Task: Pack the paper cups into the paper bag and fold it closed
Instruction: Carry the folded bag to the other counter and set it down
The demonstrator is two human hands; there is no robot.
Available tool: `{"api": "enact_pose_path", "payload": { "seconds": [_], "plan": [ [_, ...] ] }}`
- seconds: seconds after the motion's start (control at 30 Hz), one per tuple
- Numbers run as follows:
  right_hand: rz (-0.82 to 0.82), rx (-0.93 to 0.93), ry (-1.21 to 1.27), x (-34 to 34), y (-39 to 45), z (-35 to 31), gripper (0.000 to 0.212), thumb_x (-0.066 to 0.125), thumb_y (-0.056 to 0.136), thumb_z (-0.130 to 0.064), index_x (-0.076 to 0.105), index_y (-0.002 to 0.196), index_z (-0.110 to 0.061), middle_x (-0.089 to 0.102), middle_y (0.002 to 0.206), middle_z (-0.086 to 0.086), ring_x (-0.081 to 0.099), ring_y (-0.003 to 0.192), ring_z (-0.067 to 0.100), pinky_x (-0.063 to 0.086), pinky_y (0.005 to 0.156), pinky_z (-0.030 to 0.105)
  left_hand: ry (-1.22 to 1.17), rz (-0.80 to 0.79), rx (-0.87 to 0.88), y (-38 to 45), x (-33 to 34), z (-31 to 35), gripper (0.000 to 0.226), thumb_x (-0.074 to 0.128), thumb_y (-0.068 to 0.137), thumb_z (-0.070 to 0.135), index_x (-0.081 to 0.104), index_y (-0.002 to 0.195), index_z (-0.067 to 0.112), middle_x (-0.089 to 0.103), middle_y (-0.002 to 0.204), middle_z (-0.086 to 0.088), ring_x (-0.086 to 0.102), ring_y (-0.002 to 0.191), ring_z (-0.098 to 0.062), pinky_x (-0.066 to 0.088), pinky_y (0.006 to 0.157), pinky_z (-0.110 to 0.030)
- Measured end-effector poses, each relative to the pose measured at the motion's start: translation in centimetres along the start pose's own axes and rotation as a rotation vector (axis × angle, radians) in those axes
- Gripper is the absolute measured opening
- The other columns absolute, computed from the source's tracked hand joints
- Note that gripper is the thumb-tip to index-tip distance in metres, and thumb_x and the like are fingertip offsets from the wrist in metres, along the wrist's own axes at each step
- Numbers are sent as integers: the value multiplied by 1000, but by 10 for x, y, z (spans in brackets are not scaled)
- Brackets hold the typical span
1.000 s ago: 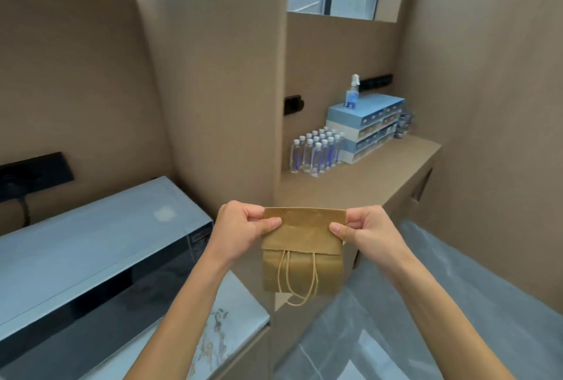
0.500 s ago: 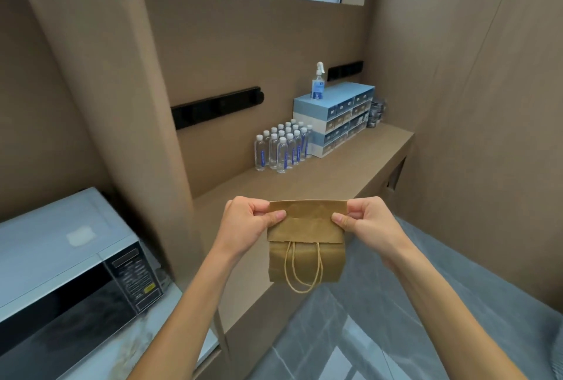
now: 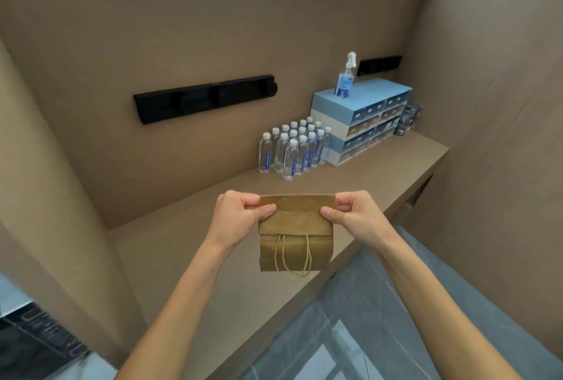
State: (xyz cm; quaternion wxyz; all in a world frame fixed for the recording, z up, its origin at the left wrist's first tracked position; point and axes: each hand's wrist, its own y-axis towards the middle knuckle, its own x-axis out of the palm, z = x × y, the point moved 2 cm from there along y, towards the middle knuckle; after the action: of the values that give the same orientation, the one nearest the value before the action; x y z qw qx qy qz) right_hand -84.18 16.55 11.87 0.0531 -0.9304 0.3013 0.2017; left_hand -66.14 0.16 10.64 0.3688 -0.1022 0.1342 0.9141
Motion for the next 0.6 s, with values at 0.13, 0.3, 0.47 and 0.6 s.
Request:
{"api": "enact_pose_path", "payload": {
  "seconds": [0.13, 0.3, 0.47, 0.6],
  "plan": [
    [-84, 30, -9, 10, 49, 19, 14, 69, 90, -10, 74, 89, 4, 79, 91, 16, 75, 86, 24, 56, 91, 48, 21, 52, -100, 25, -1, -25, 31, 79, 81, 18, 69, 67, -8, 53, 63, -7, 44, 66, -17, 35, 65, -30],
    [-243, 57, -36, 41, 107, 49, 10, 67, 91, -6, 75, 88, -3, 80, 90, 11, 76, 87, 23, 56, 89, 42, 67, 127, -253, 42, -4, -72, 29, 79, 81, 12, 73, 54, 14, 62, 54, 8, 46, 58, -4, 41, 63, -19],
    [-435, 20, -173, 79, 154, 79, 10, 69, 88, -3, 73, 80, -3, 79, 85, 14, 68, 75, 14, 55, 82, 33, 132, 251, -399, 39, -6, -115, 5, 80, 80, 13, 82, 81, 8, 80, 76, -2, 63, 70, -10, 55, 82, -28],
    [-559, -68, -356, 110, 179, 107, 28, 70, 88, -9, 64, 63, -20, 67, 65, -1, 59, 71, 13, 44, 68, 24, 249, 316, -553, 31, 6, -146, 3, 81, 78, 15, 82, 76, 18, 78, 67, 9, 66, 66, -4, 52, 78, -23]
  ]
}}
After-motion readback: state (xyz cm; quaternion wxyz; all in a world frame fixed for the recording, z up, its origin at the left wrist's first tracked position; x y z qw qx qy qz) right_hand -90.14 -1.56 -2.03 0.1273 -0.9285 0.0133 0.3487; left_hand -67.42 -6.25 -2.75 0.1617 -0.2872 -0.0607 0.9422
